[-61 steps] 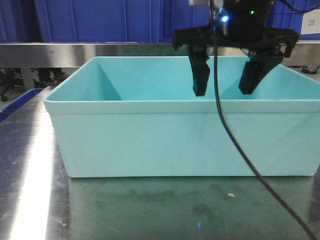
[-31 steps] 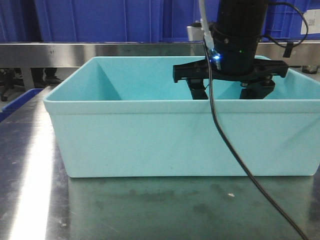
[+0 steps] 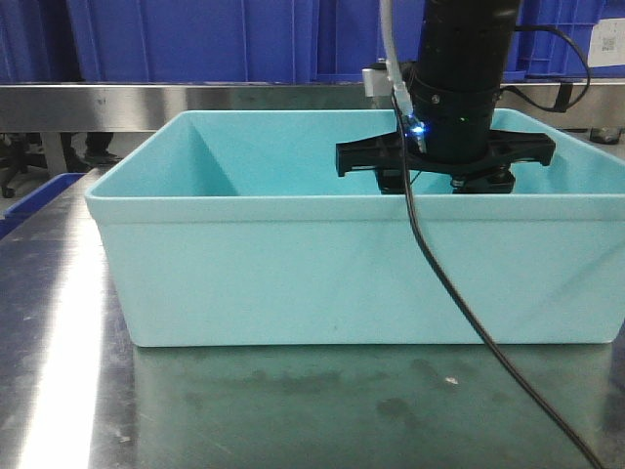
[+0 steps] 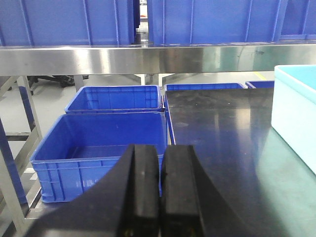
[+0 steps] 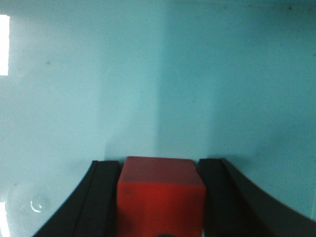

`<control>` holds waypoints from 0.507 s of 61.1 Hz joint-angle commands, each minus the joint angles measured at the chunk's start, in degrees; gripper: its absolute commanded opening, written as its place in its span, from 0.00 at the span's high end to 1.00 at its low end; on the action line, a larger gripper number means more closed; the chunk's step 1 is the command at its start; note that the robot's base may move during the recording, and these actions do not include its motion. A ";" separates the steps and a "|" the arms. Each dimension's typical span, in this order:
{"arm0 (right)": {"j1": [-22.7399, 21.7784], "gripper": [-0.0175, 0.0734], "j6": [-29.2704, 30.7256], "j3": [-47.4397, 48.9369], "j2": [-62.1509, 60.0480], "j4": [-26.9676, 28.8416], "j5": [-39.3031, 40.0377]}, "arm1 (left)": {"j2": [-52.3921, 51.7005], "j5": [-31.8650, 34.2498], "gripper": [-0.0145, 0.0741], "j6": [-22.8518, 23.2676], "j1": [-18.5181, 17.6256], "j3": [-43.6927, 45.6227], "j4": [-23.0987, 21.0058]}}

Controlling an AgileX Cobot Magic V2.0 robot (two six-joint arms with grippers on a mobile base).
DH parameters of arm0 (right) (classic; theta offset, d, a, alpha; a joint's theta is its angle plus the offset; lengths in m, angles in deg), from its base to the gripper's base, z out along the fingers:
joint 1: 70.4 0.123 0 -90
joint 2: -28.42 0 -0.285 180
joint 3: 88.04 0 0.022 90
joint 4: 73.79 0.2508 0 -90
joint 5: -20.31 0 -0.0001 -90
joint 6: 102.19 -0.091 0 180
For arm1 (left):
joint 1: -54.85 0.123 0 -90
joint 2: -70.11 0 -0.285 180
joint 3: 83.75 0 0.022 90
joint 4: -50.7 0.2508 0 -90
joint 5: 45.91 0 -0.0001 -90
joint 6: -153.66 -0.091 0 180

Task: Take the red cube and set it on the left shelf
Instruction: 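Close the right gripper on the red cube, then lift the red cube up and out of the teal bin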

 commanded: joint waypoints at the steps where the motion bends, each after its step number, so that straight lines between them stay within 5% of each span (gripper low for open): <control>1: -0.51 0.60 0.11 1.73 -4.42 -1.08 0.71 | -0.94 4.94 0.72 0.05 0.03 -1.32 -0.29; 14: -0.51 0.60 0.23 1.73 -12.00 -1.03 1.16 | -0.94 4.94 0.72 0.05 0.03 -1.32 -0.29; 31: 0.77 0.60 7.31 0.35 -24.91 -1.08 1.09 | -0.94 4.94 0.72 0.05 0.03 -1.32 -0.29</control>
